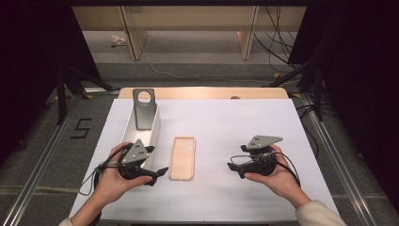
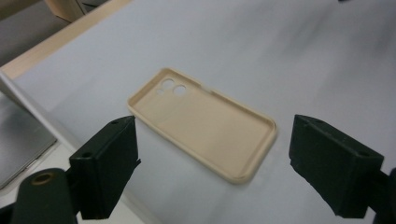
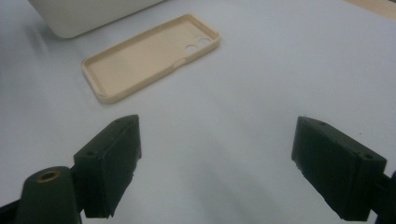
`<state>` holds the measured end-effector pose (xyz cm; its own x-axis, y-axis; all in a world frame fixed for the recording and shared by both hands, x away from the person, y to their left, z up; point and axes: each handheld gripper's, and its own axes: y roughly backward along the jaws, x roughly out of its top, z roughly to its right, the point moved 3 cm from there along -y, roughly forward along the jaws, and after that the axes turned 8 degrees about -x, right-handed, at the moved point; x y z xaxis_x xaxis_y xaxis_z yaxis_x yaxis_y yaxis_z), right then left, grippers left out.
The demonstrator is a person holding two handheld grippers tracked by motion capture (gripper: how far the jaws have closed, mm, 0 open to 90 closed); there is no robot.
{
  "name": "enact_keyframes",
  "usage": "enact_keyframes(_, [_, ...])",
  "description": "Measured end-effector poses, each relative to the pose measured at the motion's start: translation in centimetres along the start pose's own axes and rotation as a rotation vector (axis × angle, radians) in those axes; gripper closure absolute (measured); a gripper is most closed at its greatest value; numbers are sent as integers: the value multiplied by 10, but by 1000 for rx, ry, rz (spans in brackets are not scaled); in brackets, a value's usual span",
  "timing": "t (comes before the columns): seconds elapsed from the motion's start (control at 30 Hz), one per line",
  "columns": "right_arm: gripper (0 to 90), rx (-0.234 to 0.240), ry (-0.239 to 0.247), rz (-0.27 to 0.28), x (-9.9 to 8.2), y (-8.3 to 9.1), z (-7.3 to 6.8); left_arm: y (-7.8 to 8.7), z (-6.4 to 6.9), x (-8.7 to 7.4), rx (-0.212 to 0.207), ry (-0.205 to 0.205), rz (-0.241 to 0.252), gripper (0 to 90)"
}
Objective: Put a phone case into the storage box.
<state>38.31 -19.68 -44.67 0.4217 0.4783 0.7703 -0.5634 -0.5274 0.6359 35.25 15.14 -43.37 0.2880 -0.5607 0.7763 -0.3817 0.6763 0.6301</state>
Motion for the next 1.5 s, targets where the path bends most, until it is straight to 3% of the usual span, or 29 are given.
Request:
enact_keyframes(0.13, [168, -2, -8, 2, -1, 2, 1, -12, 9, 5, -38, -89, -97, 156])
enact_keyframes(0.27, [168, 0, -7, 1, -1, 1, 1, -24, 14, 9, -79, -142, -181, 158])
enact_keyframes(0.37, [168, 3, -2, -1, -1, 1, 0, -34, 14, 10, -85, -186, -246, 162])
enact_keyframes(0.6, [168, 5, -3, 0, -1, 1, 0, -55, 18, 14, -124, -245, -337, 167])
enact_keyframes(0.83, [168, 7, -2, 0, 0, 1, -1, -74, 21, 14, -119, -328, -428, 206])
enact_keyframes(1.27, [168, 11, -1, 0, 0, 0, -2, -91, 15, 10, -112, -382, -515, 248])
enact_keyframes(1.5, [168, 13, -2, 0, 0, 0, -2, -94, 14, 7, -114, -371, -532, 255])
